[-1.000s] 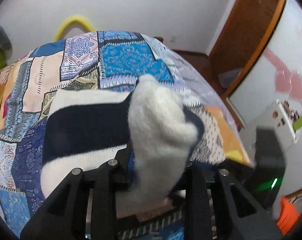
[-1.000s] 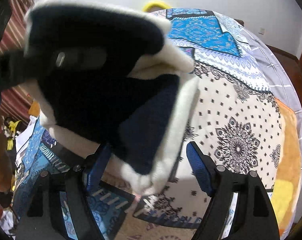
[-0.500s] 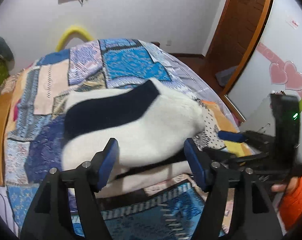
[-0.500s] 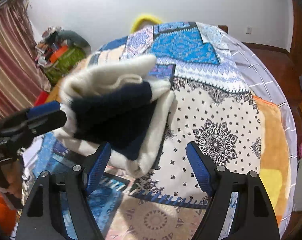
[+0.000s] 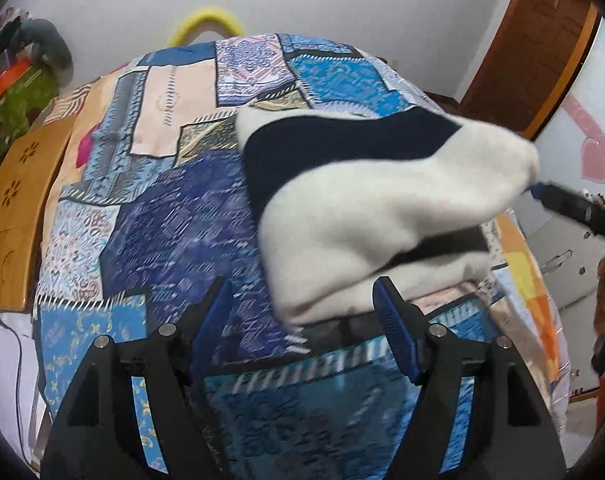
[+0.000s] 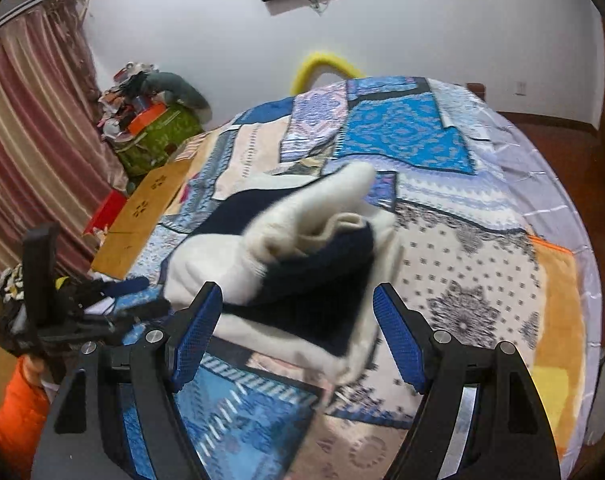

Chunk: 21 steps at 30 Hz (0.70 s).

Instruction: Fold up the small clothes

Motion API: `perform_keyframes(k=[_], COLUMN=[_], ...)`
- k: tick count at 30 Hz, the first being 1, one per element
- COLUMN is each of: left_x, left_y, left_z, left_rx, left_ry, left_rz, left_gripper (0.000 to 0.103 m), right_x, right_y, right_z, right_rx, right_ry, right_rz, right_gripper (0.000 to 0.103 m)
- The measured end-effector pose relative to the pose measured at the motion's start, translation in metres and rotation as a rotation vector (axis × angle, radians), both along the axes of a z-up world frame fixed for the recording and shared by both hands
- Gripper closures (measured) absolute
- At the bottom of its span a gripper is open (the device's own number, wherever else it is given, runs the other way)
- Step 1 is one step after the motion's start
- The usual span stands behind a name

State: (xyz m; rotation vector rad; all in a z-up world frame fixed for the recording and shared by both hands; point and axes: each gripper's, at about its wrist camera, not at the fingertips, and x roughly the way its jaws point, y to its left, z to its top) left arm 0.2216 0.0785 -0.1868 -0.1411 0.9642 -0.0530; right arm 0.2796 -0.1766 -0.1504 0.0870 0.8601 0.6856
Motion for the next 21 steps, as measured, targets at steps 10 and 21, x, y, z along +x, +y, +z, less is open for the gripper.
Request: perform_keyframes(k=[10, 21], left_x=[0.008, 0.011], left_y=[0.009, 0.025], left_z=[-0.034, -0.041], left_rx=[-0.006, -0.014], left_ry=[0.064, 0.03], left_rz=[0.021, 0.079], left_gripper=[0.029, 0.029], right_x=[0.017, 0.013], right_y=[0.028, 0.038], right_z=[-0.014, -0.007], right_rx=[0.006, -0.017], right_ry=[0.058, 0.014], right_rz=[-0.015, -0.007], right_gripper=[0.031, 0.073])
